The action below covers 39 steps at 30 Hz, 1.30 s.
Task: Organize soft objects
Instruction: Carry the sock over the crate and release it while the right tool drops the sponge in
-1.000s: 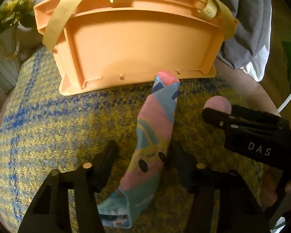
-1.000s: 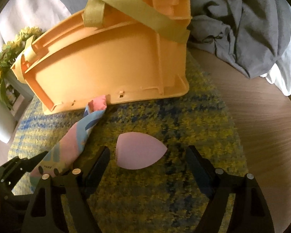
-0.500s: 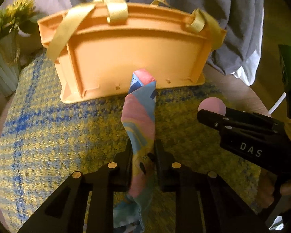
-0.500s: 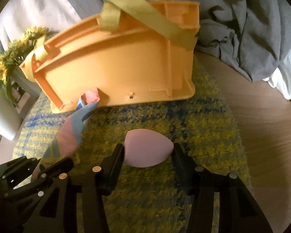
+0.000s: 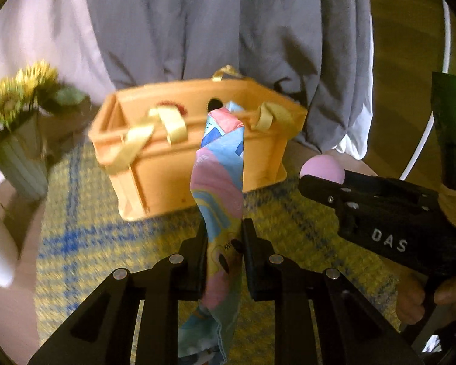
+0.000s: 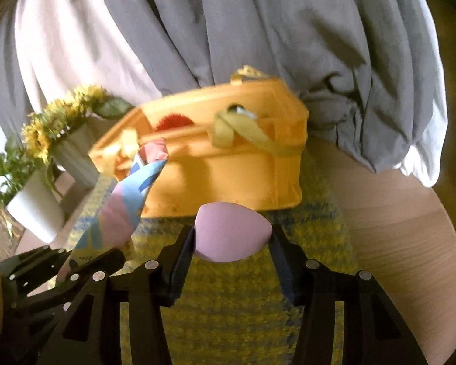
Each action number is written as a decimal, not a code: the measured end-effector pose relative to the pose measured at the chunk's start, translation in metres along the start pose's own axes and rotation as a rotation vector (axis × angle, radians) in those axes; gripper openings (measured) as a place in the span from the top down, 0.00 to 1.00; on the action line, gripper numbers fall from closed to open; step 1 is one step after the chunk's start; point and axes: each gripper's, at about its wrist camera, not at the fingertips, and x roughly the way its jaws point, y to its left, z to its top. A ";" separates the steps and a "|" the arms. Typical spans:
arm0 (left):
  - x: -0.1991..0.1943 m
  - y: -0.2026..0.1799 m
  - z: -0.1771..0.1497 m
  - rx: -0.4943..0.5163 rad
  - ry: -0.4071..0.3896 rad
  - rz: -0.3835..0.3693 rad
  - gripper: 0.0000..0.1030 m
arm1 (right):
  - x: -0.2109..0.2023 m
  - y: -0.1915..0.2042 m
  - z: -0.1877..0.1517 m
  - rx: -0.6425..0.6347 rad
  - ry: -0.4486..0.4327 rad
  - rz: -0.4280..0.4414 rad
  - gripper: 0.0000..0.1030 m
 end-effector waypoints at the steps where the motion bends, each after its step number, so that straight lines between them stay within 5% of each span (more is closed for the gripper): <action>1: -0.003 -0.001 0.003 0.014 -0.012 0.003 0.80 | -0.004 0.002 0.001 -0.005 -0.010 0.001 0.50; 17: -0.031 0.011 0.078 0.183 -0.125 -0.029 0.80 | -0.054 0.034 0.062 -0.044 -0.214 -0.041 0.50; 39: 0.040 0.045 0.154 0.355 -0.058 -0.028 0.80 | -0.001 0.048 0.145 -0.116 -0.220 -0.113 0.50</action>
